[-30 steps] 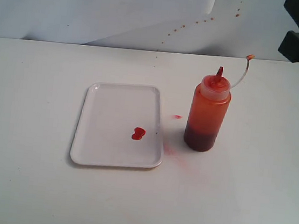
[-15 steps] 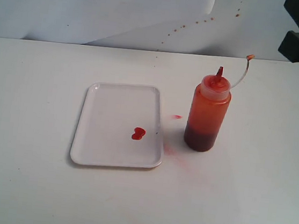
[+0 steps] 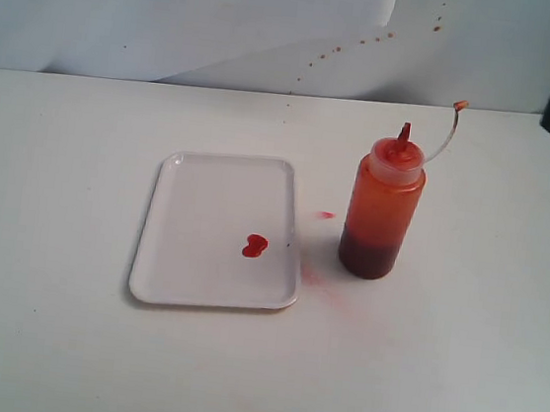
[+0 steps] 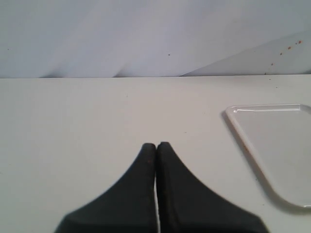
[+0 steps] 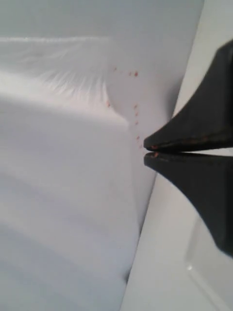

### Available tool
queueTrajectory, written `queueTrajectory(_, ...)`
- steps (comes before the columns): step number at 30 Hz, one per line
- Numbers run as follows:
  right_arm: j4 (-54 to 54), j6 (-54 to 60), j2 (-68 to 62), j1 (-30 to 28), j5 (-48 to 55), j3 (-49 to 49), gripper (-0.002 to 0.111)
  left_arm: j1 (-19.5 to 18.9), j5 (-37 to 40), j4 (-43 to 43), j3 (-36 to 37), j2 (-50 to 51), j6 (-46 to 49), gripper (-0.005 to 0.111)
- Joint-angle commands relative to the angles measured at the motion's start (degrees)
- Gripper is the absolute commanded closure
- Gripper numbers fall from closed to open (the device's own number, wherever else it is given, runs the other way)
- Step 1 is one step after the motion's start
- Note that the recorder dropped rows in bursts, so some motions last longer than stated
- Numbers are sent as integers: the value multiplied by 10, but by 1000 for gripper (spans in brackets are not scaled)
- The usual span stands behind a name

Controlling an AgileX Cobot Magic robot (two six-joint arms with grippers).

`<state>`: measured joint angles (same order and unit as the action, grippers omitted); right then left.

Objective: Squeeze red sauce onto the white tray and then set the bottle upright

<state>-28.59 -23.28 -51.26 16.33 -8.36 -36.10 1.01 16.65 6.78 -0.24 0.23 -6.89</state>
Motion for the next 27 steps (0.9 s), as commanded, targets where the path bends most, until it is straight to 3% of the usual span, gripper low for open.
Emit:
queueTrajectory(1, 3, 12, 84, -28, 169, 2, 108, -1, -3, -2, 2, -2, -3, 107)
queueTrajectory(5, 17, 7, 159, -100, 255, 6, 108, -1, -3, -2, 2, -2, -3, 107)
queueTrajectory(10, 20, 5, 275, -187, 241, 65, 108, -1, -3, -2, 2, -2, -2, 107)
queueTrajectory(16, 33, 5, 365, -197, 234, 134, 108, -1, -3, -2, 2, -2, -2, 107)
queueTrajectory(27, 39, 24, 379, -197, 239, 205, 108, -1, -3, -2, 2, -2, -4, 107)
